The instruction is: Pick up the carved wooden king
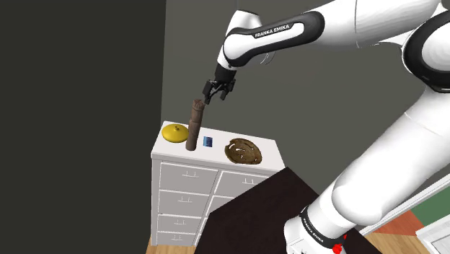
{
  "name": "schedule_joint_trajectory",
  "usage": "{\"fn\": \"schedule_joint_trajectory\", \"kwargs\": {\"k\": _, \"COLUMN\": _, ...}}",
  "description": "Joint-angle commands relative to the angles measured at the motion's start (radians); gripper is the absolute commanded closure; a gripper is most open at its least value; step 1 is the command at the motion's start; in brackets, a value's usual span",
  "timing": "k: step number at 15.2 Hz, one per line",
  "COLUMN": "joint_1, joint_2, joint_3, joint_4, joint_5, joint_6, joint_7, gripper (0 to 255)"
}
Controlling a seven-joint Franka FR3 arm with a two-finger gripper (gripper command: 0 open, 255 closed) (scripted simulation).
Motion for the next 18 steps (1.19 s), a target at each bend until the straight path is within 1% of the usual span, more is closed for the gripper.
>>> {"fn": "schedule_joint_trajectory", "kwargs": {"k": 1, "joint_1": 0.003, "joint_2": 0.077, "joint_3": 0.004, "joint_4": 0.059, "joint_5": -0.023, "joint_6": 0.028, "joint_7": 0.017, "gripper": 0}}
{"fn": "schedule_joint_trajectory", "kwargs": {"k": 6, "joint_1": 0.021, "joint_2": 0.260, "joint_3": 0.001, "joint_4": 0.219, "joint_5": -0.081, "joint_6": 0.072, "joint_7": 0.059, "gripper": 0}}
{"fn": "schedule_joint_trajectory", "kwargs": {"k": 13, "joint_1": 0.024, "joint_2": 0.307, "joint_3": -0.002, "joint_4": 0.185, "joint_5": -0.090, "joint_6": 0.154, "joint_7": 0.065, "gripper": 0}}
{"fn": "schedule_joint_trajectory", "kwargs": {"k": 15, "joint_1": 0.024, "joint_2": 0.311, "joint_3": -0.003, "joint_4": 0.182, "joint_5": -0.090, "joint_6": 0.161, "joint_7": 0.066, "gripper": 0}}
{"fn": "schedule_joint_trajectory", "kwargs": {"k": 16, "joint_1": 0.024, "joint_2": 0.311, "joint_3": -0.003, "joint_4": 0.183, "joint_5": -0.090, "joint_6": 0.160, "joint_7": 0.065, "gripper": 255}}
{"fn": "schedule_joint_trajectory", "kwargs": {"k": 18, "joint_1": 0.024, "joint_2": 0.312, "joint_3": -0.003, "joint_4": 0.184, "joint_5": -0.090, "joint_6": 0.159, "joint_7": 0.065, "gripper": 255}}
